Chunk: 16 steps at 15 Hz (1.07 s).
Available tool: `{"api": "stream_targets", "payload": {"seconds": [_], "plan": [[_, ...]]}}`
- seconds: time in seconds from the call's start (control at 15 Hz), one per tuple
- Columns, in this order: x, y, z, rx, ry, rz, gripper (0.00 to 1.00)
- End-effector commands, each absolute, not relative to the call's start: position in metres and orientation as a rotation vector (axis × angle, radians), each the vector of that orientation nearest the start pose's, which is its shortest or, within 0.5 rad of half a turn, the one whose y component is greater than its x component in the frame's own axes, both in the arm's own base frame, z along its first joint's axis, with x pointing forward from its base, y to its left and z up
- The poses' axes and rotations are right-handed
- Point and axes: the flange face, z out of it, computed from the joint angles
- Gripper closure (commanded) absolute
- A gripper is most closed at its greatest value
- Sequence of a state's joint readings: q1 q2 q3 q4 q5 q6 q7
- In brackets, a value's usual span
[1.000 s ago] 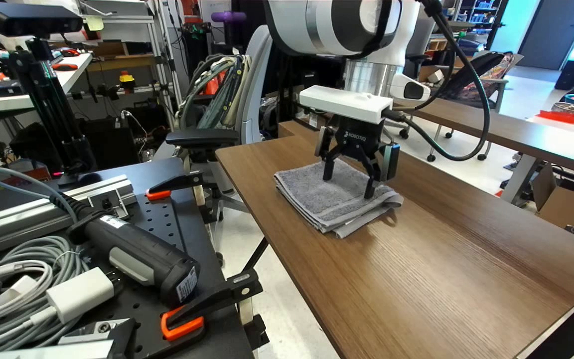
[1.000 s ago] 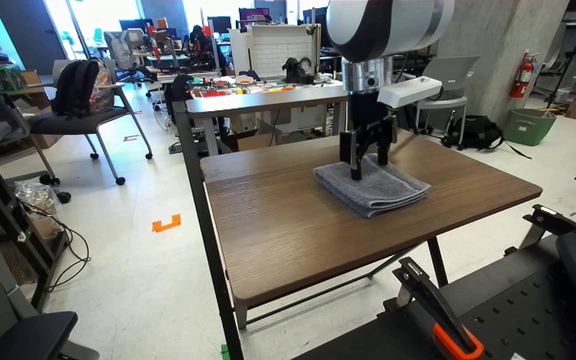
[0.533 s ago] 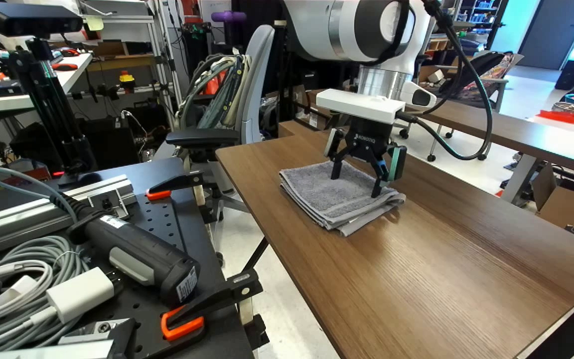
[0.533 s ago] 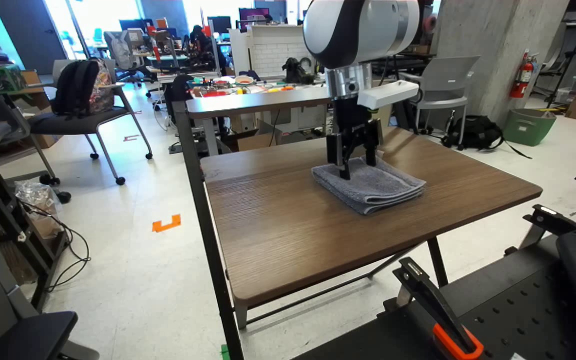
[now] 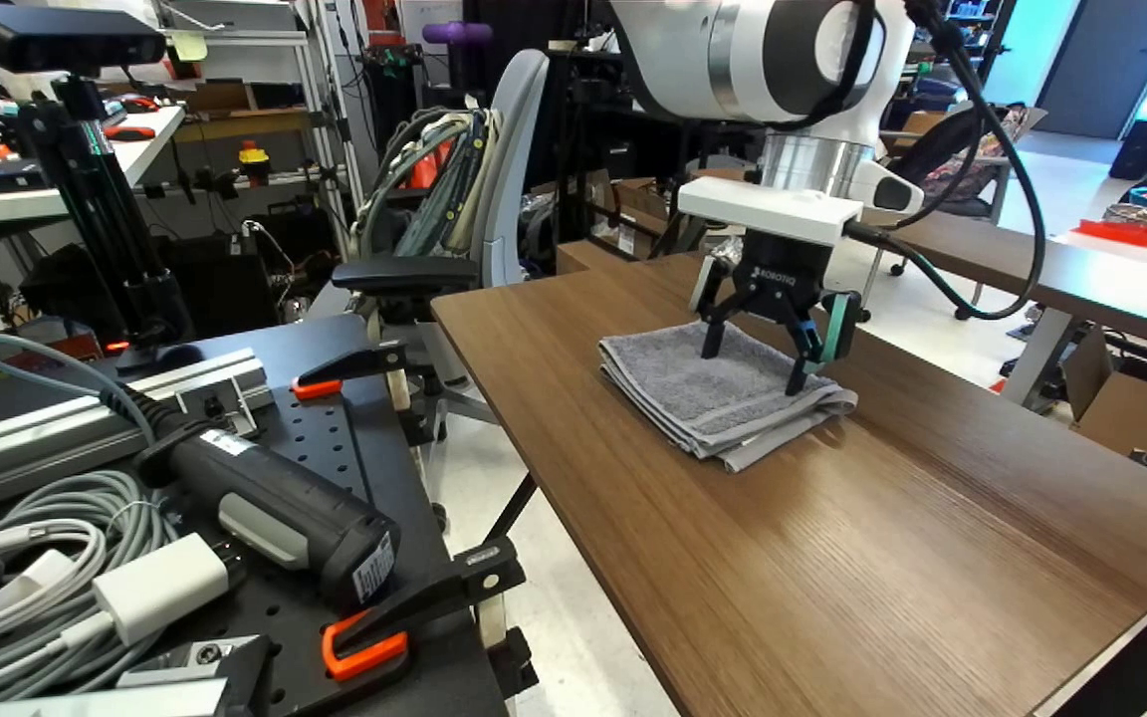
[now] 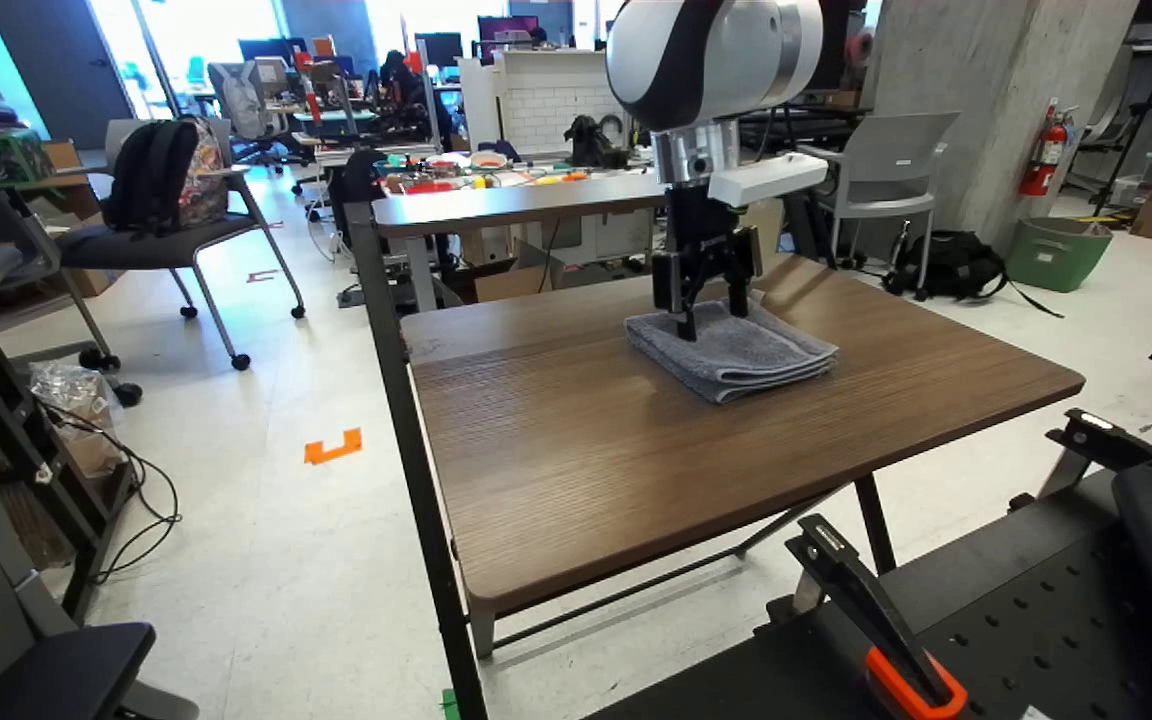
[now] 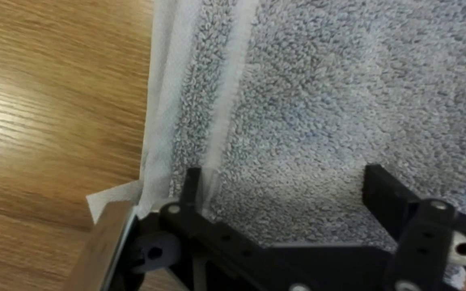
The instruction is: Push the towel to the right
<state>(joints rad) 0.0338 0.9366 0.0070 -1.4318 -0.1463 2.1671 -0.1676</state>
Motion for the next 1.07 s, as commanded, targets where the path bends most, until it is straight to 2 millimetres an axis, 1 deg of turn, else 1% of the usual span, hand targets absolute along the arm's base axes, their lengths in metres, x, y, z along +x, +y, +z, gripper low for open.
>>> {"api": "stream_targets", "payload": {"seconds": [0.0, 0.13, 0.6, 0.8, 1.0], "plan": [[0.708, -0.004, 0.107, -3.168, -0.386, 0.363, 0.00], [0.710, -0.018, 0.108, -3.163, -0.334, 0.363, 0.00], [0.717, -0.082, 0.121, -3.137, -0.105, 0.278, 0.00], [0.714, -0.114, 0.118, -3.127, 0.003, 0.273, 0.00], [0.706, -0.145, 0.109, -3.114, 0.116, 0.292, 0.00]]}}
